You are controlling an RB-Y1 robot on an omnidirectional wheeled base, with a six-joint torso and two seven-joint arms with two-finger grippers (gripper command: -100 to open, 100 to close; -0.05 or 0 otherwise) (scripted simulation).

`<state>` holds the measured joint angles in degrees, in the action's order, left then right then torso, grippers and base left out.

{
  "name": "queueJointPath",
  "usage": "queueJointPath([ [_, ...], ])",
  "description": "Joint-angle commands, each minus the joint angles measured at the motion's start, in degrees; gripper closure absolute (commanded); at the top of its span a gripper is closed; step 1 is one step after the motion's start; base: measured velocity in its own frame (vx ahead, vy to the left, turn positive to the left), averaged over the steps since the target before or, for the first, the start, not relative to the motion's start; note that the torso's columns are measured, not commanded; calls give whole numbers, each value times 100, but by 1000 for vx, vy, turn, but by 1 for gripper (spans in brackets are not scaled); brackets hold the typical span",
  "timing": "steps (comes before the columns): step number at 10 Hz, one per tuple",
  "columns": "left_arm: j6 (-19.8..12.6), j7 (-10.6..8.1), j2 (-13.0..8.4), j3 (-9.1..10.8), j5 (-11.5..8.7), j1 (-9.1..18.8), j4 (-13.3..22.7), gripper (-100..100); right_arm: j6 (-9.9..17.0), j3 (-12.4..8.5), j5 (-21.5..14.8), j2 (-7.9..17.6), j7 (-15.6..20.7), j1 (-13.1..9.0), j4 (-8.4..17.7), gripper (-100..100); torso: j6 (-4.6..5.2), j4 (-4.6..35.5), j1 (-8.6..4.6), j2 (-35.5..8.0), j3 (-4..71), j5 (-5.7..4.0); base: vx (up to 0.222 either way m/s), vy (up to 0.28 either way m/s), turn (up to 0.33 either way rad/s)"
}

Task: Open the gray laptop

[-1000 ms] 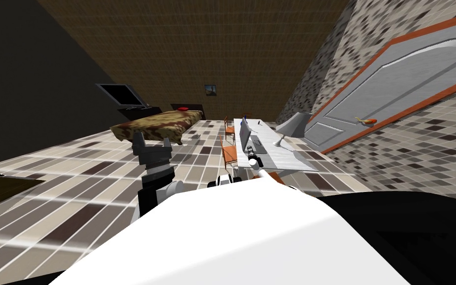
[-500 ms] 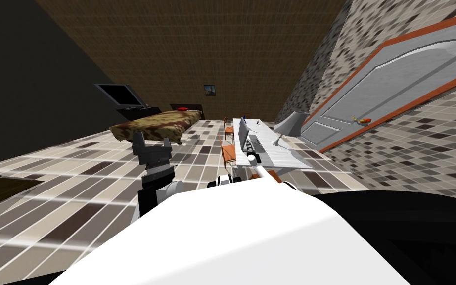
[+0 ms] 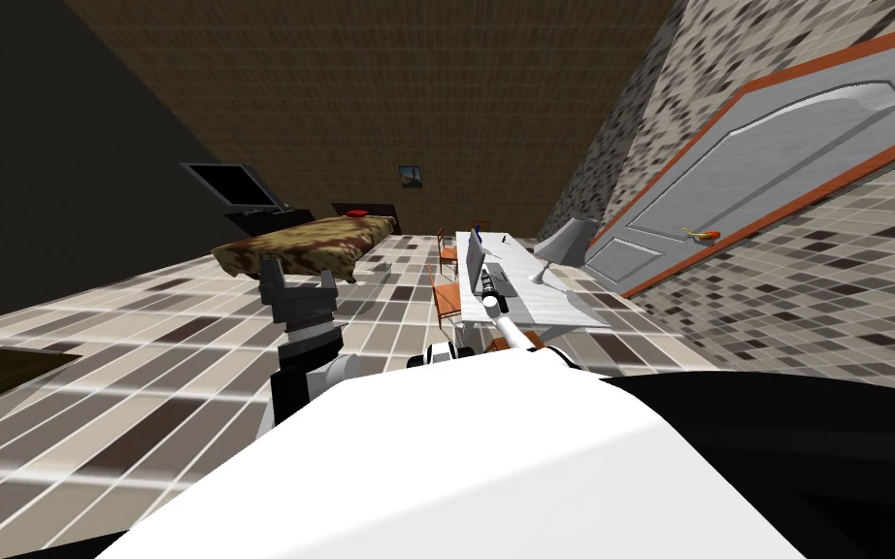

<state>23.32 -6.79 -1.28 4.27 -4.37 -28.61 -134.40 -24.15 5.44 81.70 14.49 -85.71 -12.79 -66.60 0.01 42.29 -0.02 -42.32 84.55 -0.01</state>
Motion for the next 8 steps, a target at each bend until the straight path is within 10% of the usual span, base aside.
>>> queueJointPath([
  [1, 0, 0, 0, 0, 0, 0, 0, 0, 74, -211, 64, -133, 338, -340, 174, -100, 0, 0, 1, 1, 1, 0, -47, -22, -16],
  [8, 0, 0, 0, 0, 0, 0, 0, 0, 268, -761, 245, -401, 1169, -1203, 606, -100, -1, 0, 5, 0, 0, 1, -44, -20, -14],
])
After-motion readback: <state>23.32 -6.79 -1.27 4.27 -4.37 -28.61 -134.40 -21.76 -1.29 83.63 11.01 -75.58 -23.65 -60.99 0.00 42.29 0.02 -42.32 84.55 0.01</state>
